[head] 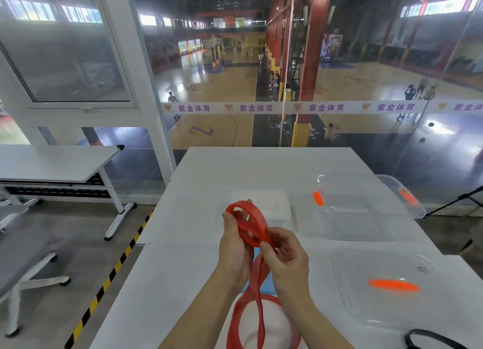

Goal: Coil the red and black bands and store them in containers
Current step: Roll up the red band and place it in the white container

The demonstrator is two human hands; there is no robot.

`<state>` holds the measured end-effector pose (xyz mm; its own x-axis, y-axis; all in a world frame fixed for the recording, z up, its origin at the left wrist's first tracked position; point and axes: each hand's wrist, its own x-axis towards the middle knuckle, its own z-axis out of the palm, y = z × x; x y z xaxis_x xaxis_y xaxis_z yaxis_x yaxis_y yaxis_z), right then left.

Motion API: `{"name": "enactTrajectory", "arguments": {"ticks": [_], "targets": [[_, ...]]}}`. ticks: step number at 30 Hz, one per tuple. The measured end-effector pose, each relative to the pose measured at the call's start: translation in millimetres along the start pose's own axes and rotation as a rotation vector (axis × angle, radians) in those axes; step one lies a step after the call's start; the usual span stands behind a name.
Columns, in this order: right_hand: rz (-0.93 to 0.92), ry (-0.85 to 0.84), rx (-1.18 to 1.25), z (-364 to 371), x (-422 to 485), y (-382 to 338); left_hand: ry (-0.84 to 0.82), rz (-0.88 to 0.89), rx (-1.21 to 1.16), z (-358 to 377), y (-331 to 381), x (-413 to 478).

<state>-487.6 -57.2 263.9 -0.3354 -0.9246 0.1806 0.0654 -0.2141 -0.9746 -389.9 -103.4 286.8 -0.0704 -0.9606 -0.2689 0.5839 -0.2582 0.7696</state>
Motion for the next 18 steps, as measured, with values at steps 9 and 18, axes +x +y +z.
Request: {"name": "enactTrajectory", "arguments": {"ticks": [9, 18], "targets": [[0.086, 0.015, 0.144, 2, -4, -1, -0.053, -0.001, -0.052, 2, 2, -2], [-0.027, 0.018, -0.041, -26, 26, -7, -0.127, 0.212, 0.562, -30, 25, -1]]}}
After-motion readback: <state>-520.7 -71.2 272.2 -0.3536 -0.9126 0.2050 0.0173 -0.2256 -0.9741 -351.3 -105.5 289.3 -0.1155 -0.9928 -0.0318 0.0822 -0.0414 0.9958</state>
